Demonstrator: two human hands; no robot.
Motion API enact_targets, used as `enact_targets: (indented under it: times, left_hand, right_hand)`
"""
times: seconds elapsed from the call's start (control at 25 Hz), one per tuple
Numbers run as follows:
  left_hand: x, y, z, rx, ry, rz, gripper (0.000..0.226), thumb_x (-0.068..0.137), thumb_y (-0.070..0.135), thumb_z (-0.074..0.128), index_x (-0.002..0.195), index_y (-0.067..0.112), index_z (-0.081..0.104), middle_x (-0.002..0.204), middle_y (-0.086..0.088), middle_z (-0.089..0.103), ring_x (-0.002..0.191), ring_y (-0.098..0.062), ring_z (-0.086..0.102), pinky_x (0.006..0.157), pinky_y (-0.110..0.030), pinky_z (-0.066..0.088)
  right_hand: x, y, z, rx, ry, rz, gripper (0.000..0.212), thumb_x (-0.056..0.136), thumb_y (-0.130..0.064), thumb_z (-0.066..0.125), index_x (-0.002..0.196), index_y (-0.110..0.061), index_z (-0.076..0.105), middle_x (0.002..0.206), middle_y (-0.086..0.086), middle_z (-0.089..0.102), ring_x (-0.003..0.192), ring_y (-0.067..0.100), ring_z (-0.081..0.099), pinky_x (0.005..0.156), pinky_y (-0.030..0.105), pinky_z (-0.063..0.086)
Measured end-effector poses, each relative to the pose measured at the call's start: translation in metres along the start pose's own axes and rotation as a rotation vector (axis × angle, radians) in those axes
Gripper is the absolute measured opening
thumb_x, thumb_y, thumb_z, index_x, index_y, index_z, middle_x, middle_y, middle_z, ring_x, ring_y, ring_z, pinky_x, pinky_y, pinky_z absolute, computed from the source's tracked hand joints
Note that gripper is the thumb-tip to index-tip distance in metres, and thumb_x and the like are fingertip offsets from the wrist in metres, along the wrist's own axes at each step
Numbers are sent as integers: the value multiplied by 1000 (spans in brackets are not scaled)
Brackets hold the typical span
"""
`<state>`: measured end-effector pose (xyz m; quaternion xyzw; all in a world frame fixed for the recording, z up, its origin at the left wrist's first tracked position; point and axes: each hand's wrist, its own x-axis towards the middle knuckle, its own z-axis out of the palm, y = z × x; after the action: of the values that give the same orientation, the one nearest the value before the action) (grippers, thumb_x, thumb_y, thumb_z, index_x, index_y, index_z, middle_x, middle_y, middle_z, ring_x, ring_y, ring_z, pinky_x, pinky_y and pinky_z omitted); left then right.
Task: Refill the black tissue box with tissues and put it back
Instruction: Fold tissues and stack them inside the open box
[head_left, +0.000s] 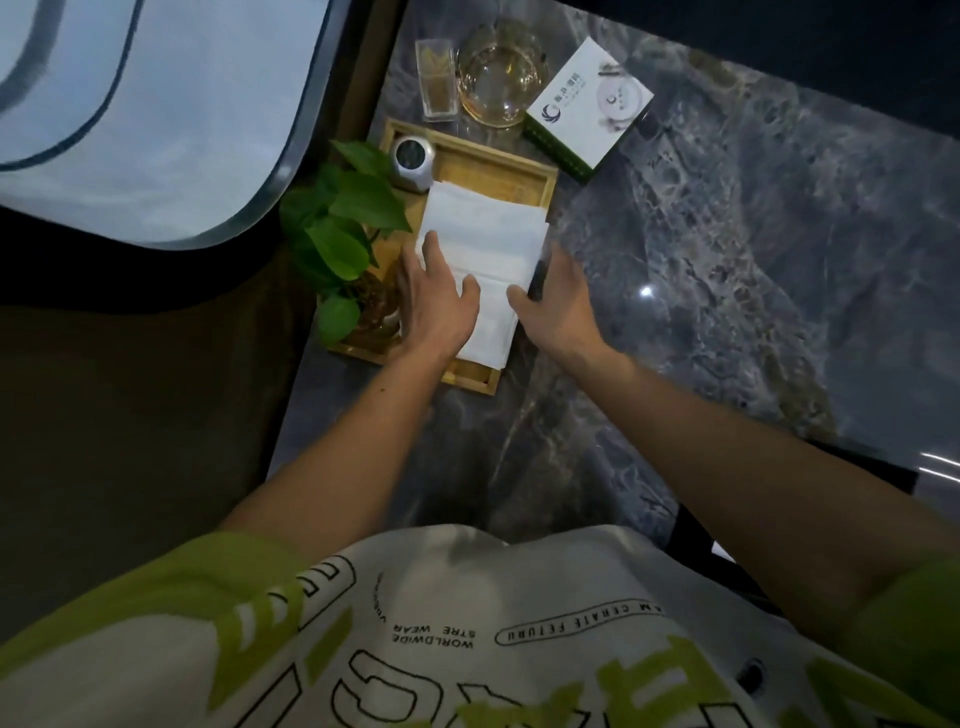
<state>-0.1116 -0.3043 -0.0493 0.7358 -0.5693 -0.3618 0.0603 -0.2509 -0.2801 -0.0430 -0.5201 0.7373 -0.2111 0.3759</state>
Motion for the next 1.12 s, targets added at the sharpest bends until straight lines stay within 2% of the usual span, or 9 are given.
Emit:
enact_targets:
  times: [0.16, 0.32, 0.44, 0.52, 0.68, 0.8, 0.92, 1.0, 1.12]
  left_hand:
    - [11, 4, 5, -20, -46, -98, 75, 96, 26, 51, 154, 16, 5, 162, -12, 0, 149, -31, 5, 118, -44, 22]
    - [14, 10, 2, -99, -13, -144, 77, 90, 20, 57, 153, 16, 12, 156, -13, 15, 142, -32, 21, 115, -43, 29]
    - [14, 15, 1, -188, -13, -195, 76, 87, 18, 59, 151, 15, 18, 149, -14, 28, 136, -33, 31, 112, -44, 34]
    - [14, 17, 2, -256, -38, -241, 77, 86, 19, 62, 150, 15, 19, 147, -13, 36, 135, -32, 38, 110, -45, 39]
    - [8, 9, 4, -363, -111, -302, 79, 84, 17, 65, 149, 15, 21, 141, -9, 48, 125, -28, 52, 98, -41, 50]
    - [0, 4, 3, -433, -138, -333, 72, 84, 14, 67, 146, 16, 30, 135, -8, 54, 116, -26, 57, 90, -41, 54]
    - [-13, 1, 1, -482, -166, -317, 67, 85, 14, 68, 143, 16, 35, 138, -6, 53, 117, -23, 56, 86, -35, 51]
    - [-20, 0, -3, -593, -213, -337, 70, 85, 13, 70, 145, 14, 34, 140, -7, 52, 115, -22, 57, 87, -35, 51]
    - [-39, -4, -11, -786, -322, -357, 67, 84, 15, 72, 143, 9, 38, 133, -9, 57, 109, -25, 62, 91, -44, 55]
  right_hand:
    - [19, -1, 11, 86, -40, 328, 47, 87, -27, 68, 125, -8, 48, 121, 7, 58, 109, 21, 58, 86, 31, 51]
    - [27, 4, 14, 254, -55, 419, 23, 88, -25, 68, 106, -13, 58, 102, -3, 63, 97, 17, 64, 62, 16, 47]
    - [28, 9, 10, 376, -65, 556, 38, 87, -22, 70, 120, -6, 59, 116, 6, 67, 102, 24, 66, 81, 35, 58]
    - [25, 12, 5, 516, -81, 615, 40, 86, -14, 71, 122, -2, 58, 117, 13, 68, 101, 30, 68, 88, 47, 57]
    - [12, 19, -14, 742, -192, 595, 37, 87, 1, 65, 122, 8, 58, 119, 23, 67, 104, 39, 67, 90, 53, 55]
    - [1, 23, -25, 842, -238, 543, 38, 88, 8, 59, 126, 11, 55, 125, 25, 63, 109, 39, 64, 92, 50, 54]
    - [-13, 23, -36, 895, -279, 469, 40, 89, 9, 57, 129, 9, 54, 120, 20, 65, 99, 32, 67, 87, 42, 57]
    - [-21, 22, -44, 899, -324, 417, 40, 89, 7, 58, 129, 7, 53, 119, 18, 65, 99, 29, 68, 85, 41, 59]
    - [-39, 19, -57, 885, -352, 365, 41, 90, 4, 59, 130, 2, 53, 124, 19, 64, 104, 31, 67, 84, 42, 59]
